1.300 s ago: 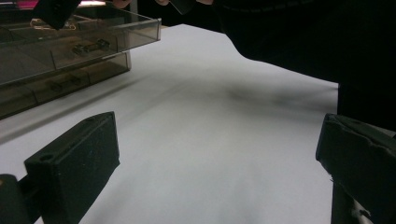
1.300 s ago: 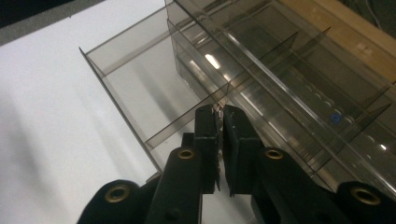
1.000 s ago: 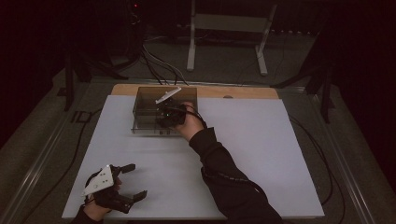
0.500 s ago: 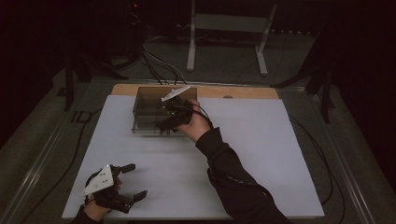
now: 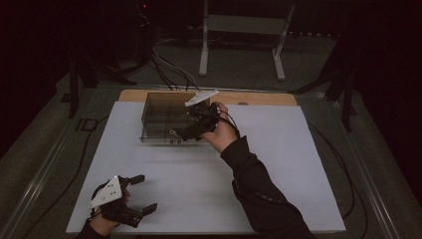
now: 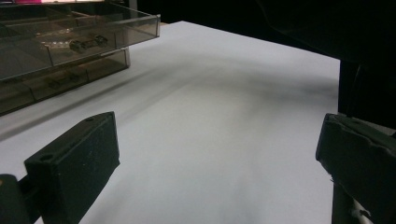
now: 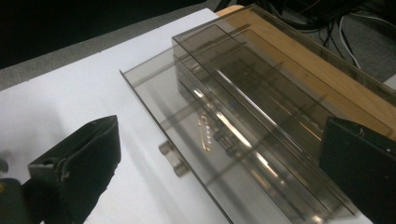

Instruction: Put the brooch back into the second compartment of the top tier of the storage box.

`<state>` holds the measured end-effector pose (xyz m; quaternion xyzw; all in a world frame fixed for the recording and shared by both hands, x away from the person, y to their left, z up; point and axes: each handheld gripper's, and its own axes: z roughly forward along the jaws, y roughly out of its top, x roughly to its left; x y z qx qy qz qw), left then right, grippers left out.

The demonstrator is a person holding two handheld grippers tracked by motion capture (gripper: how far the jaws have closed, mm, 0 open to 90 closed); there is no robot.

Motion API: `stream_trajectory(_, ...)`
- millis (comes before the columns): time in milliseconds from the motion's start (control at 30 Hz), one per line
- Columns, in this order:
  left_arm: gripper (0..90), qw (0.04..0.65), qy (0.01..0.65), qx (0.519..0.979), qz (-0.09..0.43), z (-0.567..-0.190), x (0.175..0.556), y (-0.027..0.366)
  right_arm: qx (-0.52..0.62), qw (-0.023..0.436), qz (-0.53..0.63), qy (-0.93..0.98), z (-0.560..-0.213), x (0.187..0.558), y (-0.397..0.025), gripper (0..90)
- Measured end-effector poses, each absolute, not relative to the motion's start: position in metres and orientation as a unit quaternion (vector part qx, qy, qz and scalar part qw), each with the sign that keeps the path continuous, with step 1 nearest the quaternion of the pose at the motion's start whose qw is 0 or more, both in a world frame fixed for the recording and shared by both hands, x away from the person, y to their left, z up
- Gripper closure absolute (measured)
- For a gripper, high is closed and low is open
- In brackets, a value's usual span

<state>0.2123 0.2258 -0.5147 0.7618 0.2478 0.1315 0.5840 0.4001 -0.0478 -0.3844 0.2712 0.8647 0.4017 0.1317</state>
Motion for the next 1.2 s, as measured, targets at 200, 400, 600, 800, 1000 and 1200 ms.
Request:
stream_trajectory(200,0.6,0.585,0.249,0.760,0.133,-0.514,0.212,0.226,0.281,0.145,0.409,0.856,-0.383,0.395,-0.070,0.0)
stream_trajectory(400,0.6,0.584,0.250,0.761,0.133,-0.514,0.211,0.227,0.284,0.160,0.417,0.848,-0.384,0.389,-0.095,0.0)
stream_trajectory(600,0.6,0.580,0.248,0.764,0.134,-0.515,0.212,0.226,0.290,0.172,0.425,0.840,-0.388,0.383,-0.115,0.0)
stream_trajectory(800,0.6,0.581,0.246,0.764,0.134,-0.514,0.211,0.225,0.298,0.173,0.428,0.836,-0.397,0.376,-0.135,0.0)
stream_trajectory(1000,0.6,0.580,0.246,0.765,0.135,-0.514,0.211,0.225,0.308,0.170,0.428,0.833,-0.409,0.368,-0.154,0.0)
stream_trajectory(1200,0.6,0.581,0.245,0.765,0.134,-0.514,0.211,0.225,0.317,0.163,0.425,0.832,-0.425,0.357,-0.166,0.0)
